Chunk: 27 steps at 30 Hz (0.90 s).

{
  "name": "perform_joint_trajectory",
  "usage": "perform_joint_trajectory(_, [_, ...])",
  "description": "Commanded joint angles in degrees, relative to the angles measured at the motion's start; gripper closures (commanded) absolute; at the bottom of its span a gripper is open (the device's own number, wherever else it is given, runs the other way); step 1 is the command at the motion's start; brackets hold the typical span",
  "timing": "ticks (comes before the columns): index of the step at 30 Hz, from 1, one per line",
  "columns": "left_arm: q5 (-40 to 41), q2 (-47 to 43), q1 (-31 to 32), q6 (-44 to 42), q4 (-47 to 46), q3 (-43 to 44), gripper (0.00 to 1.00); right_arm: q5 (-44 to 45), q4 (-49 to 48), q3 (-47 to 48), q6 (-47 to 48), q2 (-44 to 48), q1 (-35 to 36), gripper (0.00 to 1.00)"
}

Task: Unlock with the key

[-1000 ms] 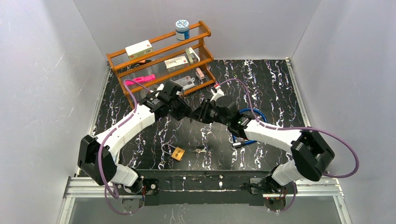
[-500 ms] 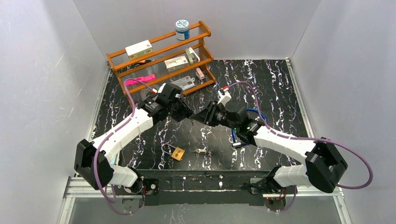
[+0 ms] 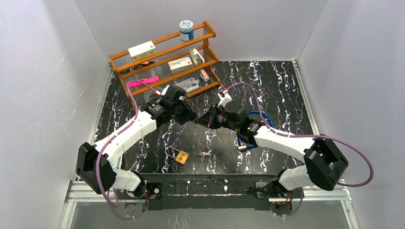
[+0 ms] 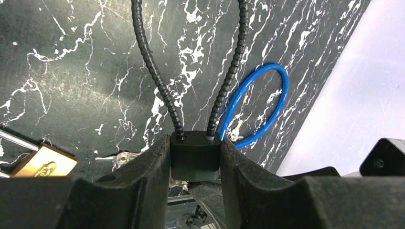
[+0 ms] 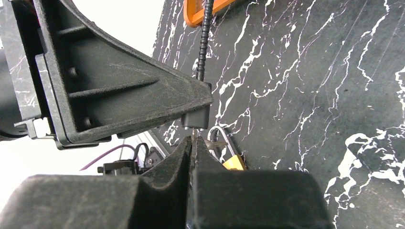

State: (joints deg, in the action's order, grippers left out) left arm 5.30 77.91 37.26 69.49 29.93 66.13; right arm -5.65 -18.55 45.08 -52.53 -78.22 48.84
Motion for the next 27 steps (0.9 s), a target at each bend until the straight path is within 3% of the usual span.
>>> perform_joint_trajectory(1, [-0.49, -1.68, 0.01, 0.24, -0.36, -0.28, 1.0, -0.69, -2.45, 3.26, 0.49, -2.16, 0.03, 0.96])
perform_joint_trajectory(11, [-7.83, -0.72, 0.0, 1.98, -0.91, -0.72, 1.0, 0.29, -7.77, 4.39, -1.38, -6.32, 0.03, 0.99])
perform_joint_trajectory(17, [-13.87, -1.45, 0.01, 3.3, -1.37, -1.5, 1.0, -4.5, -22.18, 1.12, -4.44, -7.19, -1.16, 0.99])
perform_joint_trajectory(21, [-13.66, -3.46, 0.01, 2.88, -1.4, -1.53, 1.0, -9.44, -31.36, -2.74, -10.56, -6.95, -3.63, 0.99])
perform_joint_trajectory(27, [-13.11, -5.04, 0.01, 1.98, -1.41, -1.96, 1.0, -5.91, -29.9, -4.58, -16.37, -5.13, -4.53, 0.99])
